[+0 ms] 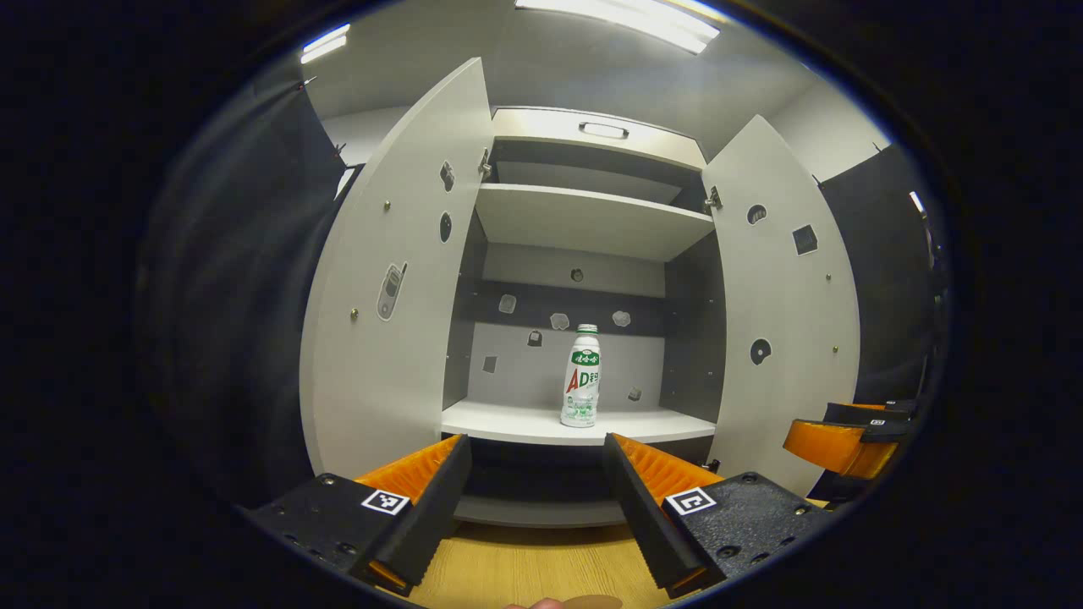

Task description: Grasp the bottle in the cabinet with the left hand and place it on the coaster, then close the right door with the right hand and the left door with the left hand.

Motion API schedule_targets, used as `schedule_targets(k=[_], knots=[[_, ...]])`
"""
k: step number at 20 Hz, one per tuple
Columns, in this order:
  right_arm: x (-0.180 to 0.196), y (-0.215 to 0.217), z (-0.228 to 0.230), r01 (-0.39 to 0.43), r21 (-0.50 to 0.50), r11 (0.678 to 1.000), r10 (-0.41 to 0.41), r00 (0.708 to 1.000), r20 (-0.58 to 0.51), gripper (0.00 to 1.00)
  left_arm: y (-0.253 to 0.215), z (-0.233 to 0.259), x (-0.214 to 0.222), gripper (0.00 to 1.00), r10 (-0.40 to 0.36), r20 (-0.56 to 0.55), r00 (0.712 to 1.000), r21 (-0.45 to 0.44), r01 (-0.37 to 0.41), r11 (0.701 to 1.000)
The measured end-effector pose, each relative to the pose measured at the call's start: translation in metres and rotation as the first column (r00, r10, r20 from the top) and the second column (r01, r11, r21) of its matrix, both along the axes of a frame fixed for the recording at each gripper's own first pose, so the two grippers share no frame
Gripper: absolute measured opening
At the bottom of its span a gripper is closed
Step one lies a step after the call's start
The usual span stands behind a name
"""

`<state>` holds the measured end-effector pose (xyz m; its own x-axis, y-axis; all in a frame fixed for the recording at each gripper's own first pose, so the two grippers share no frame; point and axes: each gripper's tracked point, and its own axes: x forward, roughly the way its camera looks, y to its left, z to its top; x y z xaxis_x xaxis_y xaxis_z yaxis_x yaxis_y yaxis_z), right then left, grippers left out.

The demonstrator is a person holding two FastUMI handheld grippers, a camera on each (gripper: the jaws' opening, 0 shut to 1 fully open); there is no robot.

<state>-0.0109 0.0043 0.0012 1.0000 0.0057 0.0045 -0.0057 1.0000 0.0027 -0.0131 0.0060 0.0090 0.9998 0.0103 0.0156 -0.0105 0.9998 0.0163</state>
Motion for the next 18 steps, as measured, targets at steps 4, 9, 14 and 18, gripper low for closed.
schedule_targets(k=[4,9,14,18], knots=[[-0.002,0.003,0.002,-0.01,0.009,1.0,0.01,1.0,0.001,1.0,0.001,0.014,0.008,0.95,-0.005,0.034,0.999,0.004,0.005,1.0],[-0.005,-0.003,0.008,-0.001,0.007,1.0,0.001,1.0,0.017,1.0,-0.008,0.045,0.041,0.95,-0.05,0.081,0.995,-0.028,0.053,0.998],[-0.014,-0.019,0.015,0.047,-0.005,0.999,-0.046,0.998,0.036,1.0,-0.046,0.06,0.116,0.92,-0.215,0.037,0.976,-0.083,0.217,0.973],[-0.022,-0.032,0.018,0.091,0.002,0.996,-0.091,0.995,0.046,1.0,-0.057,0.059,0.187,0.95,-0.25,0.013,0.968,-0.079,0.25,0.965]])
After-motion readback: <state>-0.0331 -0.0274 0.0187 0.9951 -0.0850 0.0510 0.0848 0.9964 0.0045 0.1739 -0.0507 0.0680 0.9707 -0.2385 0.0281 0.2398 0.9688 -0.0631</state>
